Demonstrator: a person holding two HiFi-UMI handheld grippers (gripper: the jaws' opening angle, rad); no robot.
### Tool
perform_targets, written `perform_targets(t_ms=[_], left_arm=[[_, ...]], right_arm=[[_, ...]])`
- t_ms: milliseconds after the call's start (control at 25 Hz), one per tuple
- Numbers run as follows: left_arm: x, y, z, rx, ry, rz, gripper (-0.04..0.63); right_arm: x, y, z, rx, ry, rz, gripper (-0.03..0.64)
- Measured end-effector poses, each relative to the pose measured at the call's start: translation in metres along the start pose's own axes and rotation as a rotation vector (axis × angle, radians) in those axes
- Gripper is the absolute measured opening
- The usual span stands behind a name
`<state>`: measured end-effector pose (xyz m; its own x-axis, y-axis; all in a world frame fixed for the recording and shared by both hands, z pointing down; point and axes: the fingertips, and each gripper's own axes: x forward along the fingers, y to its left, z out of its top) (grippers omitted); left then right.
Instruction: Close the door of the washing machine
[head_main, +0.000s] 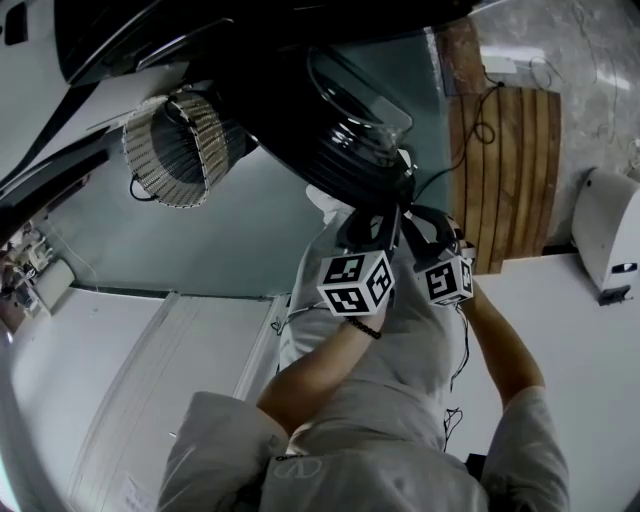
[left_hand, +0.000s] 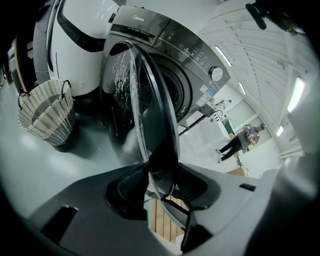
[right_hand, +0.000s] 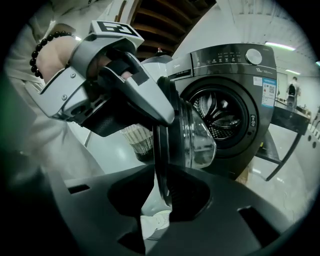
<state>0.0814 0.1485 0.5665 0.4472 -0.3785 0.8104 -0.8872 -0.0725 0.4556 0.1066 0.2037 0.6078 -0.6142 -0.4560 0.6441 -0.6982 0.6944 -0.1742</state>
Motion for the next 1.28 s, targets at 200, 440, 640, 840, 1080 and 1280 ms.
perform_targets(t_ms=[200, 440, 640, 840, 1080, 1280], left_arm=[[0.009, -0.012, 0.006, -0.011, 0.001, -0.023, 0.176], [0.017, -0.025, 0.014, -0.013, -0.005, -0.049, 0.179], [0.024, -0.036, 0.021, 0.027, 0.009, -0.112, 0.181], [0.028, -0.044, 0.025, 0.072, 0.008, -0.168, 0.181], [0.027, -0.052, 0.027, 0.157, 0.002, -0.232, 0.145], [0.024, -0.063, 0.022, 0.280, -0.002, -0.270, 0.015]], right_arm=[[0.004, -0.017, 0.004, 0.007, -0.010, -0.045, 0.080], [0.000, -0.039, 0.008, 0.019, -0.024, -0.079, 0.075], [-0.003, -0.058, 0.013, 0.071, -0.052, -0.105, 0.078], [-0.005, -0.071, 0.014, 0.076, -0.061, -0.113, 0.077], [-0.006, -0.082, 0.015, 0.105, -0.063, -0.111, 0.081], [-0.006, -0.089, 0.016, 0.117, -0.069, -0.118, 0.084]])
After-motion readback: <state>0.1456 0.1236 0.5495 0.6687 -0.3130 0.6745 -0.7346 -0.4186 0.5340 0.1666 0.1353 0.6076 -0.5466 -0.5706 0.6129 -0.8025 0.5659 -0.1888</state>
